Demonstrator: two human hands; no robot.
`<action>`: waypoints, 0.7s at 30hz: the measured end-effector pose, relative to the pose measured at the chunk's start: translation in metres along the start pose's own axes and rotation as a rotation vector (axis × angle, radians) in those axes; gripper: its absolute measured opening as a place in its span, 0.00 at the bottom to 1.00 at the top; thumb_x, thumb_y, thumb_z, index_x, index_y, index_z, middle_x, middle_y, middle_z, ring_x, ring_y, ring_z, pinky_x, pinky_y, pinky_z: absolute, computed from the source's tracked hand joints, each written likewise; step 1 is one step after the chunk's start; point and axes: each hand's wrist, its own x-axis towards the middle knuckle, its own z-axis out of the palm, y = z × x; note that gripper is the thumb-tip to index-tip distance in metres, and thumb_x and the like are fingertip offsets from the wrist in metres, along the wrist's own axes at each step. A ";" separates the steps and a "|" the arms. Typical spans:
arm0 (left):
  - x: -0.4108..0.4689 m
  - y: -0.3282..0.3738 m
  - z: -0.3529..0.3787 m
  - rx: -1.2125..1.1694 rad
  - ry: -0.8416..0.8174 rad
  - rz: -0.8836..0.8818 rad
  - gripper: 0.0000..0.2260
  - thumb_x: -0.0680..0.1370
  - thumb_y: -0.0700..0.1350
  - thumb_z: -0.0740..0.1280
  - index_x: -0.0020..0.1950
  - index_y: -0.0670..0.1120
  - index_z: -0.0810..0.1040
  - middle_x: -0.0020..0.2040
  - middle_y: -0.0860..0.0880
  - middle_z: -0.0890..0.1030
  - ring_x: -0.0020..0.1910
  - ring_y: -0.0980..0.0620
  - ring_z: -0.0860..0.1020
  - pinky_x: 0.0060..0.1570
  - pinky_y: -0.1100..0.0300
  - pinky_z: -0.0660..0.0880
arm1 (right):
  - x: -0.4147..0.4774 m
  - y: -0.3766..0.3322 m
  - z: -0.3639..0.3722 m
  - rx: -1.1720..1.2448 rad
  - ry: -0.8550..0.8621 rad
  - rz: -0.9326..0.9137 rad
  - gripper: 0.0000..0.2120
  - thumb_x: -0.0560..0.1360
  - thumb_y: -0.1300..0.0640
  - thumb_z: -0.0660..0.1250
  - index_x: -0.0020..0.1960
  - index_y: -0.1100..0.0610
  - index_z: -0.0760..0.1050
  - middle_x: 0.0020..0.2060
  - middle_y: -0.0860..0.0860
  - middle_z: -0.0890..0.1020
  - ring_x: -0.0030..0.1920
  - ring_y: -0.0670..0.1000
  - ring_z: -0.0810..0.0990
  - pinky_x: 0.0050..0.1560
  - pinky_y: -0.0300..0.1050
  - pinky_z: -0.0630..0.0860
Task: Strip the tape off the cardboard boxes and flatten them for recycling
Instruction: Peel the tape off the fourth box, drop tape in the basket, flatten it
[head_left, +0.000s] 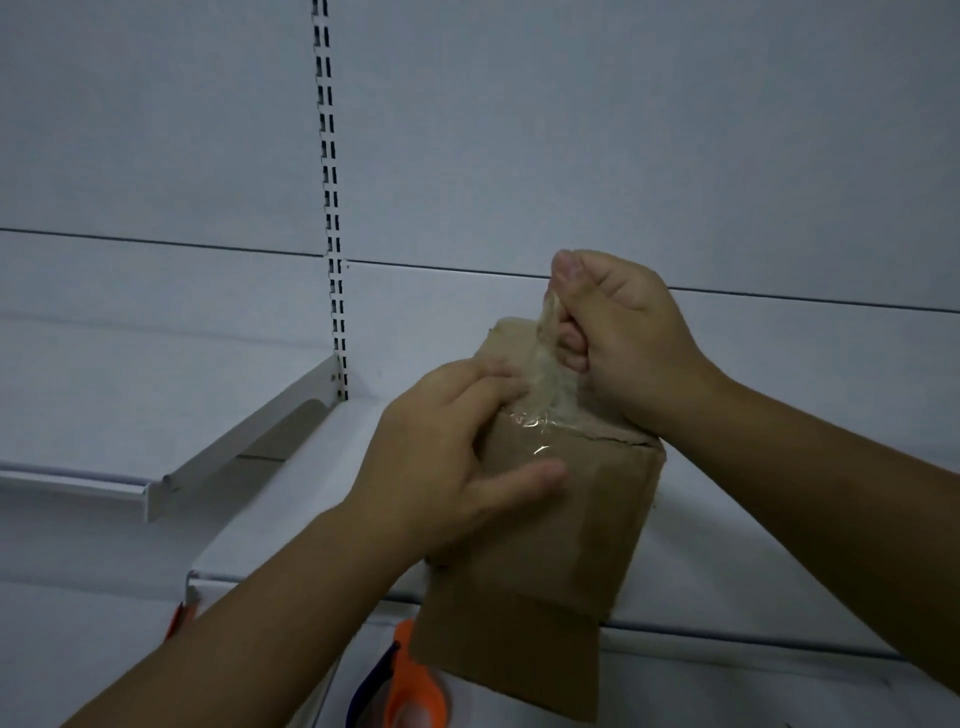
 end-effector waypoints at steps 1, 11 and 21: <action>0.001 0.005 0.001 0.099 -0.006 0.003 0.31 0.69 0.68 0.60 0.52 0.42 0.81 0.51 0.45 0.82 0.50 0.48 0.79 0.53 0.59 0.72 | 0.001 0.000 0.000 0.048 0.019 0.007 0.19 0.81 0.56 0.53 0.32 0.58 0.63 0.20 0.44 0.66 0.22 0.42 0.64 0.24 0.33 0.65; 0.017 0.016 0.000 0.021 0.049 0.016 0.19 0.77 0.51 0.58 0.30 0.44 0.75 0.27 0.54 0.69 0.28 0.57 0.66 0.34 0.59 0.74 | 0.009 0.009 -0.006 0.011 0.095 0.097 0.21 0.78 0.40 0.49 0.49 0.52 0.75 0.21 0.45 0.68 0.22 0.42 0.67 0.23 0.33 0.66; 0.020 0.003 -0.007 -0.215 -0.035 0.041 0.18 0.77 0.52 0.57 0.39 0.44 0.82 0.32 0.62 0.71 0.34 0.58 0.72 0.33 0.70 0.66 | 0.028 0.019 0.006 -0.216 0.060 0.575 0.29 0.79 0.39 0.47 0.41 0.58 0.78 0.41 0.54 0.84 0.49 0.55 0.81 0.61 0.53 0.73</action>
